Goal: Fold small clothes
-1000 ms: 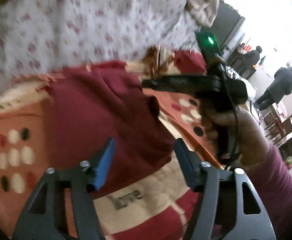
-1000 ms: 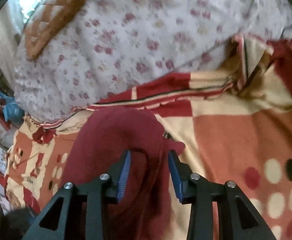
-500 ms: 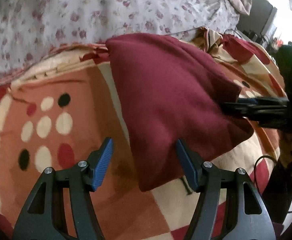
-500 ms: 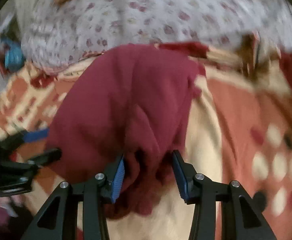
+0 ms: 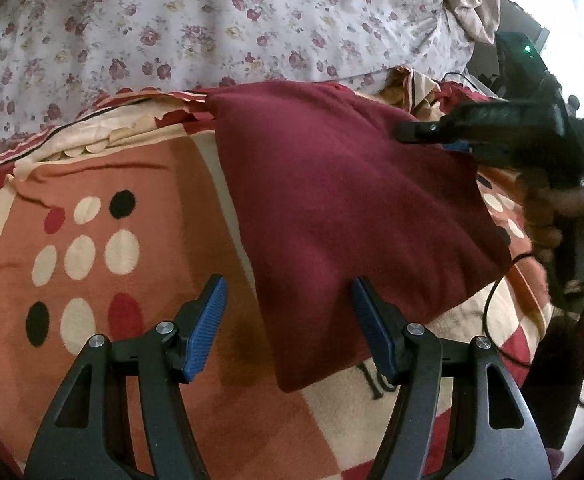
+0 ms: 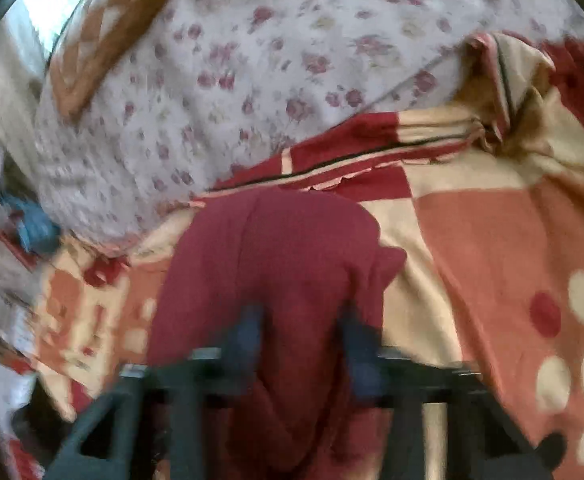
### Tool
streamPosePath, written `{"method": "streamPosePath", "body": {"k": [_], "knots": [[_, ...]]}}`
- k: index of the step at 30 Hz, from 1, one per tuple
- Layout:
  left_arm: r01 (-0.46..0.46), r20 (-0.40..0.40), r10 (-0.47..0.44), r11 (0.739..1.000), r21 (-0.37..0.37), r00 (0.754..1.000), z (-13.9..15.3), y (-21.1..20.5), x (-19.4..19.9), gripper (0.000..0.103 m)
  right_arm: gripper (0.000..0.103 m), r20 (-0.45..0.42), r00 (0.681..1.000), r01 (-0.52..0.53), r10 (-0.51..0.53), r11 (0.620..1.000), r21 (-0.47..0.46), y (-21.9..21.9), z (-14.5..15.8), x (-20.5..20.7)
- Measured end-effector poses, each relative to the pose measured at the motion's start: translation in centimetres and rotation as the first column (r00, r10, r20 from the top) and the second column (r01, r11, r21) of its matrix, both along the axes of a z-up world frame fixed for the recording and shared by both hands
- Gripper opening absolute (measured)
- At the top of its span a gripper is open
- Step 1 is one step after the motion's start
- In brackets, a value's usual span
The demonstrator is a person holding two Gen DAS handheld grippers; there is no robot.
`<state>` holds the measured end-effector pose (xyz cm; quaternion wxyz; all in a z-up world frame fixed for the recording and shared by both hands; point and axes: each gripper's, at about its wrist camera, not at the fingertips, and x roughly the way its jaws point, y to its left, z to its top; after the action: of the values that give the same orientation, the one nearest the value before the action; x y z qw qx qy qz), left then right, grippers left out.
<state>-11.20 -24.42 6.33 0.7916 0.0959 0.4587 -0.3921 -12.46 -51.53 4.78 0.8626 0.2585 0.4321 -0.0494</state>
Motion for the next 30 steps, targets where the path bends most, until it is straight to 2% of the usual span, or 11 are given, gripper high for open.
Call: {"method": "streamPosePath", "body": {"k": [2,4,7,11,16,18,20,22,24,27,30], "knots": [[0.006,-0.006,-0.006,1.000,-0.004,1.000,0.0,0.0,0.1,0.065,0.017,0.013,1.000,0.008,-0.006,0.989,-0.150,0.8,0.5,-0.3],[0.010,-0.013,-0.010,1.000,-0.007,1.000,-0.2,-0.2,0.1,0.065,0.014,-0.035,0.998,0.048,-0.055,0.979,-0.196,0.1,-0.6,-0.9],[0.010,-0.022,-0.010,1.000,0.001,1.000,-0.5,-0.4,0.1,0.065,0.013,-0.063,0.996,0.048,-0.061,0.979,-0.198,-0.6,-1.9,-1.3],[0.015,0.002,-0.015,1.000,0.010,1.000,-0.3,-0.5,-0.3,0.065,0.014,0.022,0.996,0.084,-0.081,0.974,-0.211,-0.3,1.5,-3.5],[0.003,0.012,-0.003,1.000,0.010,1.000,-0.3,-0.5,-0.5,0.065,0.023,0.122,0.992,0.018,0.008,0.978,-0.209,3.0,4.0,-6.2],[-0.003,0.021,0.003,1.000,0.012,1.000,-0.2,-0.4,-0.7,0.065,0.023,0.069,0.996,-0.032,0.050,0.970,-0.241,4.3,2.3,-6.2],[-0.002,0.023,0.001,1.000,0.009,1.000,0.1,-0.2,-1.0,0.065,0.024,-0.046,0.999,-0.034,0.024,0.972,-0.233,4.2,-0.9,-5.9],[-0.004,0.038,0.004,1.000,0.011,0.999,0.5,0.1,-1.4,0.065,0.025,-0.009,1.000,0.005,-0.006,0.990,-0.143,3.6,-1.4,-7.1],[-0.007,0.059,0.006,1.000,0.008,0.998,0.9,0.4,-1.7,0.065,0.025,0.015,1.000,0.020,-0.018,0.992,-0.128,3.5,-0.6,-8.1],[-0.015,0.080,0.015,1.000,-0.002,0.997,1.6,0.8,-1.8,0.065,0.031,0.031,0.999,0.033,-0.028,0.989,-0.145,3.8,0.7,-9.3],[-0.025,0.088,0.027,0.999,-0.027,0.996,2.2,1.2,-1.6,0.065,0.050,0.055,0.997,0.055,-0.048,0.987,-0.150,3.9,1.8,-10.2]]}}
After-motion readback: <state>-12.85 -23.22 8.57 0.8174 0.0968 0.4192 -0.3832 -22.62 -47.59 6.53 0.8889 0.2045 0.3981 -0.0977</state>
